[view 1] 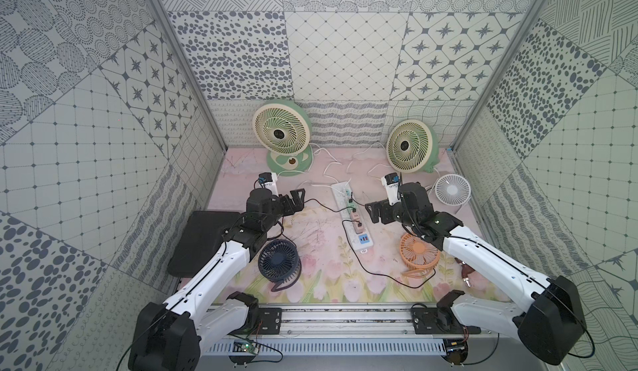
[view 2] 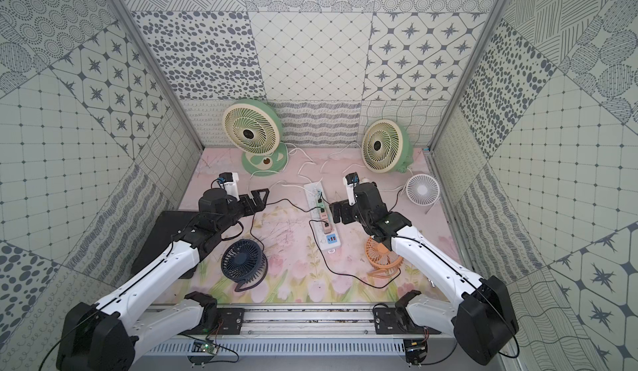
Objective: Unplug the desk fan from the power strip
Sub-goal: Remove the plug from the socket.
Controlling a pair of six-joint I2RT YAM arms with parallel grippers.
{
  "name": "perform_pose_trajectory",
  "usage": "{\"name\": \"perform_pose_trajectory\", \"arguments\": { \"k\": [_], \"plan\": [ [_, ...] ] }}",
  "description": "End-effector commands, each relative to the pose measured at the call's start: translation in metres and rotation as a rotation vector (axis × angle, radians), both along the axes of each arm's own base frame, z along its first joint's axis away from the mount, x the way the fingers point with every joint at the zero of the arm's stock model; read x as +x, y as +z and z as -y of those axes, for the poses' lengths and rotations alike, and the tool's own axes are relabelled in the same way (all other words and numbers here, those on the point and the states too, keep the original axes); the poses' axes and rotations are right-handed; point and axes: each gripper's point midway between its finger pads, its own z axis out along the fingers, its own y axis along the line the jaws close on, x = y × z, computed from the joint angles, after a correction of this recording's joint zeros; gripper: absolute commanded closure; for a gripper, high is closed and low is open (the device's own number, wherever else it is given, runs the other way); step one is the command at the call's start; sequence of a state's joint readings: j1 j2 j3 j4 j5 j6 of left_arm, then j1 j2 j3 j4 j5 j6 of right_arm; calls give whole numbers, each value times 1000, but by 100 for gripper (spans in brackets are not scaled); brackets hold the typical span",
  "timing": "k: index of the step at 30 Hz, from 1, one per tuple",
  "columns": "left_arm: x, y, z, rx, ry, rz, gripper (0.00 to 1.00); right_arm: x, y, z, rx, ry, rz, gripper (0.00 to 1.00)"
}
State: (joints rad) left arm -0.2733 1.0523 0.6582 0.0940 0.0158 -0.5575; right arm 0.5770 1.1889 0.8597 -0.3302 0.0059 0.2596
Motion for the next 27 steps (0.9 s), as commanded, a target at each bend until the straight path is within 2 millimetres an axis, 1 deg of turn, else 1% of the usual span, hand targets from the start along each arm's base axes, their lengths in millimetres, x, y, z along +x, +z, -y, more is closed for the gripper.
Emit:
{"name": "perform_pose_trajectory", "arguments": {
  "k": [1,6,10,13,15,18,27],
  "plan": [
    [-33,-18,39,-271,-97,-210,1,-14,-16,-11,37,-16,-147,3],
    [-44,-34,65,-299,-158,-298,1,-31,-38,-30,-4,18,-218,3],
    [-49,-50,88,-326,-212,-369,1,-38,-51,-37,-21,12,-249,13],
    [-52,-60,108,-325,-259,-424,1,-40,-60,-38,-49,-8,-255,21],
    [-52,-66,118,-322,-281,-456,6,-39,-64,-39,-69,-20,-251,25],
    [-53,-76,130,-320,-309,-500,9,-36,-67,-42,-69,-35,-237,29],
    [-57,-92,145,-332,-345,-581,15,-20,-82,-52,-59,-59,-213,46]
  ]
}}
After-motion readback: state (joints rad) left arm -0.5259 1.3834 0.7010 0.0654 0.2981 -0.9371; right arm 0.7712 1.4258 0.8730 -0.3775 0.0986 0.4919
